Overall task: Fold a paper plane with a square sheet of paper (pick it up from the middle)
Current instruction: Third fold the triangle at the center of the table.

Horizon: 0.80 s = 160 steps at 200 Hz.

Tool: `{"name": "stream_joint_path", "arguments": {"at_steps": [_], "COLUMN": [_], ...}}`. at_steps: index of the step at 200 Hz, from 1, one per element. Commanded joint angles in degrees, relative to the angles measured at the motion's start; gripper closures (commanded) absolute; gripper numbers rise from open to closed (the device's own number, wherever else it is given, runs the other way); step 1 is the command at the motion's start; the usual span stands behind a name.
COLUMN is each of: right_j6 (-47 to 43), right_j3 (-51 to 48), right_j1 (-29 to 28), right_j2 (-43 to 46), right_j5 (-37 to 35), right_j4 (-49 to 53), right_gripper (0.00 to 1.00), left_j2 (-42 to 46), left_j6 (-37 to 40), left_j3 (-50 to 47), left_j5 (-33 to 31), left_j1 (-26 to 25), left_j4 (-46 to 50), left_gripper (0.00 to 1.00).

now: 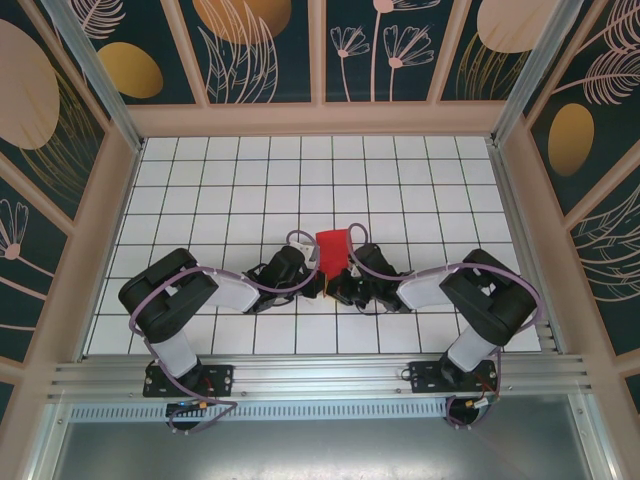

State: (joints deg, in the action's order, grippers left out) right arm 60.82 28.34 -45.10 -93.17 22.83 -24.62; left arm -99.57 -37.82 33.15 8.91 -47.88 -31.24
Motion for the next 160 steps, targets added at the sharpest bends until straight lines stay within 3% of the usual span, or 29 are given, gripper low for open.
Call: {"name": "stream_joint_path", "arguments": {"at_steps": [1,27,49,111,160], "right_j6": [-0.1,-0.9,-1.3,-2.4,-2.8], "right_j3": [2.6,4.1,4.5,5.5,5.8], "right_j1": [-1.6,-2.5,-2.6,-2.7,-2.7], "right_j2": [-2.7,-3.4,-4.2,-3.8,-3.3], "right_j5": [-3.9,-6.7,-6.9,-6.8,-5.9], "right_j4": [8.1,14.2,15.4,15.8,14.3], "right_gripper": [0.92,0.93,0.93,0.93,0.92], "left_j2": [0.2,1.0,2.6,4.0,2.6], "left_j6": [-0.8,-1.4,-2.3,-0.8,0.1], "left_j3": [-1.3,-1.5,-1.2,3.2,4.3], "left_j5": [-0.4,-1.6,-3.2,-9.0,-4.6], "left_j1": [0.3,0.3,0.4,0.9,3.1], "left_j4": [3.3,3.6,4.3,10.2,8.3], "left_gripper": [1.0,1.0,0.86,0.71,0.69]}}
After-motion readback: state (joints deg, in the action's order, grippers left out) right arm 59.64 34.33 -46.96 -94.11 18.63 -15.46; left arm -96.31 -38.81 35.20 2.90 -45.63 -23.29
